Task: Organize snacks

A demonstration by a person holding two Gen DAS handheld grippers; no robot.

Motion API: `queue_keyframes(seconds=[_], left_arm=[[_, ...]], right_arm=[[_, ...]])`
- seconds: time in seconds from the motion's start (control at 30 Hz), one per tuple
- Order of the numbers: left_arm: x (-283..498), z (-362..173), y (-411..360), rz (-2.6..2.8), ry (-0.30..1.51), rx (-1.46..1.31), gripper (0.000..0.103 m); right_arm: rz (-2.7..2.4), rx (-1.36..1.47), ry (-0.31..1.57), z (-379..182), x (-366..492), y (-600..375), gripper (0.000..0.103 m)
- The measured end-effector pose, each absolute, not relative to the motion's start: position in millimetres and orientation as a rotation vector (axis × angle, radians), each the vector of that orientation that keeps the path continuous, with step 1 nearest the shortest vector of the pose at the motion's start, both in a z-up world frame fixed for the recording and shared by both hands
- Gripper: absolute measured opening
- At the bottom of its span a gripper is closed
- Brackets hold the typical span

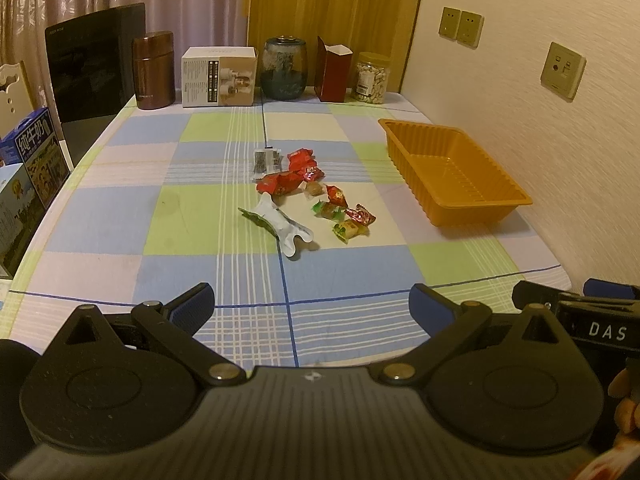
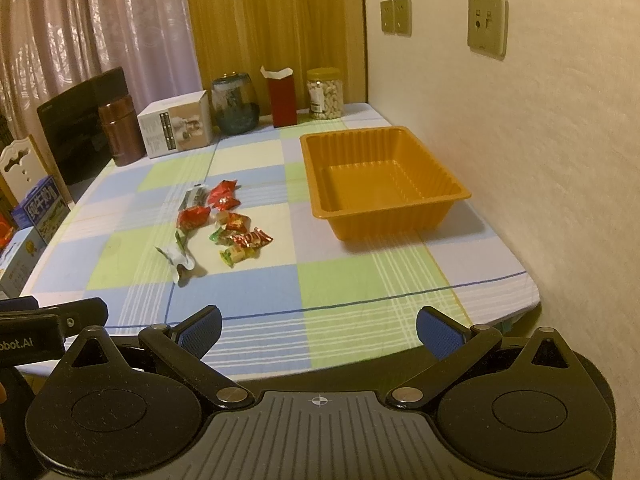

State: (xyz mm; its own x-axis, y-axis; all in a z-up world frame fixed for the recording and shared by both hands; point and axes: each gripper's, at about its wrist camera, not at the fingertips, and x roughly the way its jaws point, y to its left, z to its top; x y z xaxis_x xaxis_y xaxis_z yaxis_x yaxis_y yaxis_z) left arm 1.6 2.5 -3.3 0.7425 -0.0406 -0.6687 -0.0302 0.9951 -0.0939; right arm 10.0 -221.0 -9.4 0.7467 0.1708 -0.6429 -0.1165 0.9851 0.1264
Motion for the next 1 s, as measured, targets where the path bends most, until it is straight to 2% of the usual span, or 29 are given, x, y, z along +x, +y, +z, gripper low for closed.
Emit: queue_keyframes(seconds=[0.37, 0.77, 0.83, 0.87, 1.0], left_arm=[[22, -17, 19, -0.004, 0.737, -0.16, 0.103], [92, -52, 55, 0.061, 0.757, -0.223, 0.102], [106, -58, 57, 0.062, 0.752, -0.217, 0.1], [113, -62, 58, 0.061, 0.753, -0.217, 0.096], [143, -77, 59, 0.051, 0.76, -0.22, 0.09]], right_arm=[[0.164, 0.114, 0.692, -28, 31, -219, 0.103], [0.206, 0.128, 0.686, -56, 92, -202, 0.102], [0.22, 0.132, 0.691, -61, 105, -198, 0.093], [0.225, 0.133, 0.699, -64, 111, -196, 0.083], [0.238, 0.139, 0.719, -75, 134, -190, 0.074]])
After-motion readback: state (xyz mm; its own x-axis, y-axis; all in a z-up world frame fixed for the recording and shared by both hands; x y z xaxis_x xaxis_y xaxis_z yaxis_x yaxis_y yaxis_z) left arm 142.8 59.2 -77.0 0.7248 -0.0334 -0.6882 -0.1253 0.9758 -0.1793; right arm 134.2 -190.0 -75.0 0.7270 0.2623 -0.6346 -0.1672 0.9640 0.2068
